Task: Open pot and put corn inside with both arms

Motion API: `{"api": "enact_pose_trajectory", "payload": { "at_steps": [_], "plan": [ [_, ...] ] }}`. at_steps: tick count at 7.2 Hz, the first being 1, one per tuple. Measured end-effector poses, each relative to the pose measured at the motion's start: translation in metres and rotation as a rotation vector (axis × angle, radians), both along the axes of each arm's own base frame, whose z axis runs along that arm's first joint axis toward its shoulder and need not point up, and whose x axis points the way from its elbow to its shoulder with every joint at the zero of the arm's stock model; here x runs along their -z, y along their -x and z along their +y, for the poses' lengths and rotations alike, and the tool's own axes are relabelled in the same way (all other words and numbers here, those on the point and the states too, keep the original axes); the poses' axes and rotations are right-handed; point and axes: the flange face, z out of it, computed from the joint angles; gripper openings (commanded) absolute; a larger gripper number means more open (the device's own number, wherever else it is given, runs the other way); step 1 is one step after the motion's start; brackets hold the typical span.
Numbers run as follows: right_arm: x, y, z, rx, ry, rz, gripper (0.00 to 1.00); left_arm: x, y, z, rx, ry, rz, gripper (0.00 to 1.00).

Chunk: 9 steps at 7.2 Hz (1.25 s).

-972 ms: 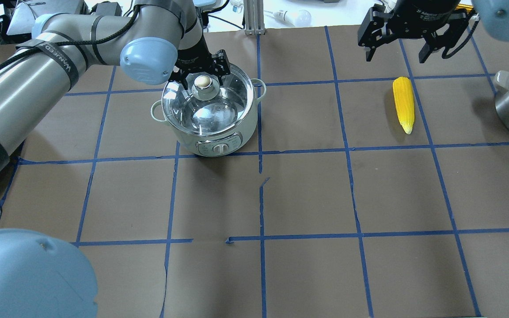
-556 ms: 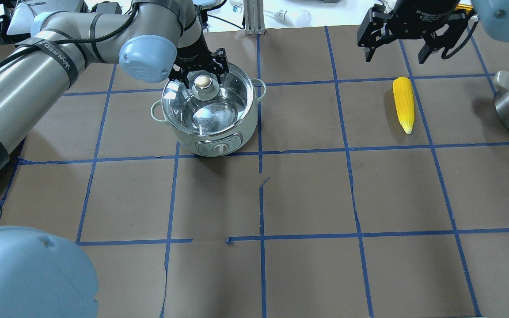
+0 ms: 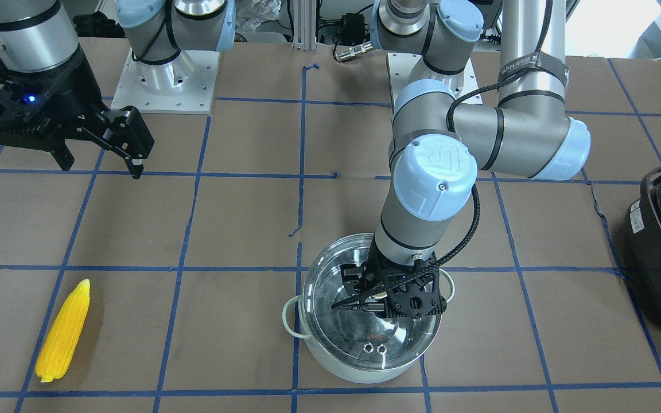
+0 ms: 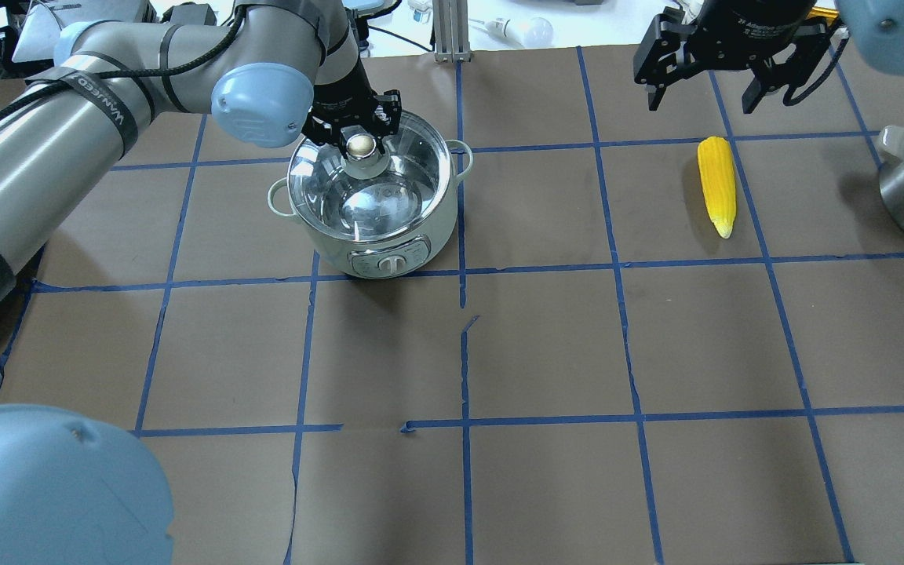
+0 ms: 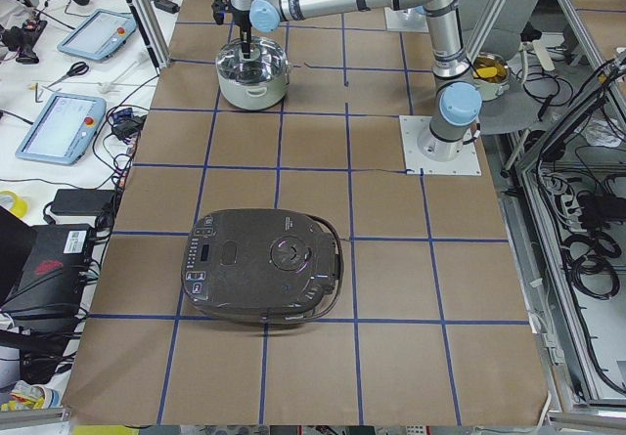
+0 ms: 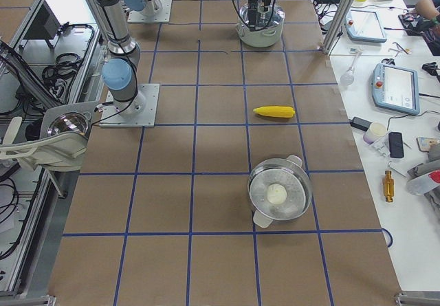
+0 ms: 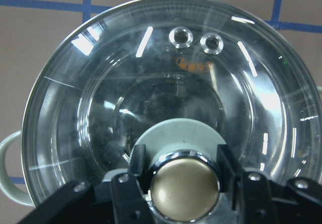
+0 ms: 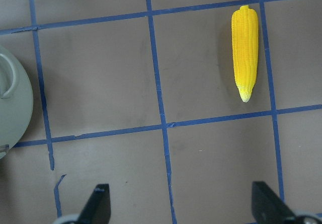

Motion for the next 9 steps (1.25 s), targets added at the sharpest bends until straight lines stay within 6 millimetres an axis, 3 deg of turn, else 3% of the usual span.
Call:
{"api": "enact_pose_trajectory", "payload": {
  "at_steps": [2, 4, 5, 7, 8, 9],
  "plan": [
    [0.0, 0.0, 0.0, 0.0, 0.002, 0.0, 1.0, -0.013, 0.0, 0.001, -0.001, 0.01, -0.001, 0.32],
    [0.0, 0.001, -0.001, 0.002, 0.001, 0.0, 1.0, -0.05, -0.01, 0.001, -0.006, -0.006, -0.008, 0.31],
    [0.001, 0.004, -0.004, 0.007, 0.003, 0.0, 1.0, -0.062, -0.031, -0.003, -0.016, -0.017, -0.019, 0.31],
    [0.009, 0.023, -0.015, 0.016, -0.001, 0.006, 1.0, -0.067, -0.108, -0.011, -0.007, -0.039, -0.041, 0.3],
    [0.017, 0.043, -0.026, 0.02, -0.013, 0.008, 1.0, -0.062, -0.145, -0.007, 0.017, -0.056, -0.048, 0.3],
    [0.031, 0.067, -0.04, 0.035, -0.032, 0.01, 0.99, -0.054, -0.181, 0.0, 0.037, -0.074, -0.05, 0.23]
  ]
}}
